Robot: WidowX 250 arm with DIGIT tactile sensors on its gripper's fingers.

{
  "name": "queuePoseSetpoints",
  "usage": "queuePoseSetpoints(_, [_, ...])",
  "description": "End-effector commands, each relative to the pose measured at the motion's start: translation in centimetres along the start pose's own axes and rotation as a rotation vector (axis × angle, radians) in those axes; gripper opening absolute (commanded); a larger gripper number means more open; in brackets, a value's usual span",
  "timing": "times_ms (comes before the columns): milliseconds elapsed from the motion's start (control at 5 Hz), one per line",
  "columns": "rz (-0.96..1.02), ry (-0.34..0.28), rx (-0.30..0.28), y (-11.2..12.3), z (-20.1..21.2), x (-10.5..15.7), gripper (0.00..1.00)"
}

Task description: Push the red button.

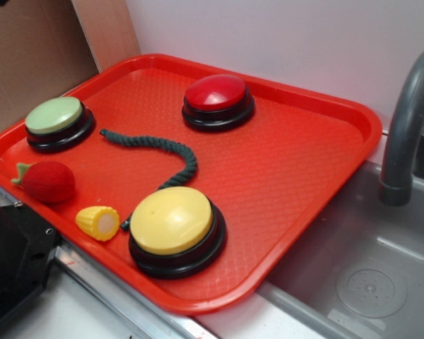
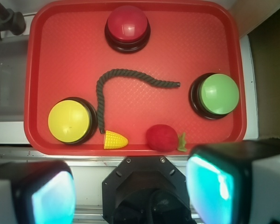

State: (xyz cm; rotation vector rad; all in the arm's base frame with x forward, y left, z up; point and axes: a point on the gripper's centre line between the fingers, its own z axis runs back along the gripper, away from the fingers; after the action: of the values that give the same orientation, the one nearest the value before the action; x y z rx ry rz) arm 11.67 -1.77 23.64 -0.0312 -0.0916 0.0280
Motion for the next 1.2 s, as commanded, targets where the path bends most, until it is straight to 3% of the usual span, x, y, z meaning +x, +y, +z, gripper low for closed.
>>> queuePoseSetpoints(0, [0.000,0.000,0.000,0.0,0.0,0.0,1.00])
queuePoseSetpoints(200, [-0.048,-0.140,-0.118,1.2,-5.3,4.6,1.00])
queuePoseSetpoints(400, [0.014,-0.142,-0.026,1.8,-7.4,9.3,1.00])
queuePoseSetpoints(600, [0.039,-0.189,-0.042,1.8,-8.6,11.4,1.00])
queuePoseSetpoints(1000, [0.020,-0.192,0.008,2.6,-12.8,15.0,1.00])
